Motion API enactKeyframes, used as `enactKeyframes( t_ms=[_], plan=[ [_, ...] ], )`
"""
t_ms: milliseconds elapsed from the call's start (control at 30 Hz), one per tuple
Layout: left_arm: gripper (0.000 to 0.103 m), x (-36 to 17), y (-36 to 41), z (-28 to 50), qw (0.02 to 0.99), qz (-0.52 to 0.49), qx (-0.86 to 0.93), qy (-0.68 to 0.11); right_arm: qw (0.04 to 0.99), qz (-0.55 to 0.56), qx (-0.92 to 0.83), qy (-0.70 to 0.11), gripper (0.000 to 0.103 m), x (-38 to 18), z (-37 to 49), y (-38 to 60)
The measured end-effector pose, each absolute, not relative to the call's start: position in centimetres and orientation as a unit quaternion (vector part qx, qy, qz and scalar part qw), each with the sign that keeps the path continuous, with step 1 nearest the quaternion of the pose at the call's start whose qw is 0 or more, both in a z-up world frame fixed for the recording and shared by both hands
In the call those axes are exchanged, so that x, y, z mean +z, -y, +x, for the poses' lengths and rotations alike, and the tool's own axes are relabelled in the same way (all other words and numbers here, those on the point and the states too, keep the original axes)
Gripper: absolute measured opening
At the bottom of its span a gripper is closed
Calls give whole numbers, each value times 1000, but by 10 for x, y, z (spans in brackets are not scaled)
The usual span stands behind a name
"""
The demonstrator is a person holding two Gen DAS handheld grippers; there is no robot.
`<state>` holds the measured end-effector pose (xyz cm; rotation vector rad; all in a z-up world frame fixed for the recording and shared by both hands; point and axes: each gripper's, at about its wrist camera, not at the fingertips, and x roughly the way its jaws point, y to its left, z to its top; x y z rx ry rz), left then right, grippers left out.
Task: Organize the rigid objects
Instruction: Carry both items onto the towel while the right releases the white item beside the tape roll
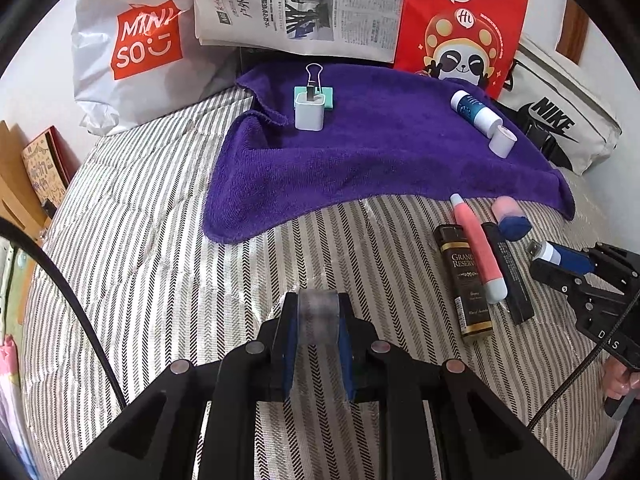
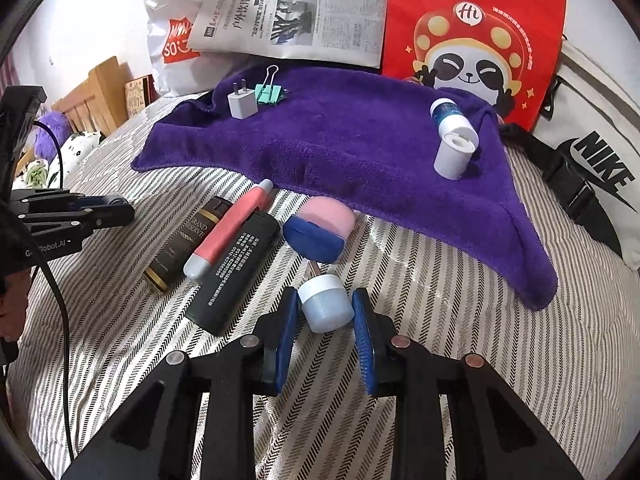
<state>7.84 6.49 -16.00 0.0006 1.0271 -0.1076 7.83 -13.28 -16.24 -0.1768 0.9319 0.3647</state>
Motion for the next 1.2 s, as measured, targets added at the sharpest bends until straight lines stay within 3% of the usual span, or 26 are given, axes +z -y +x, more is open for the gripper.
enactKeyframes(
  t_ms=[400,1200],
  plan=[
    [17,-138,-78,82,869,-56,-70,-486,885,-36,174,-430,28,-126,84,164],
    [17,-103,-51,144,885,10,-77,-458,898,-14,119,-423,28,-106,144,197]
  ],
)
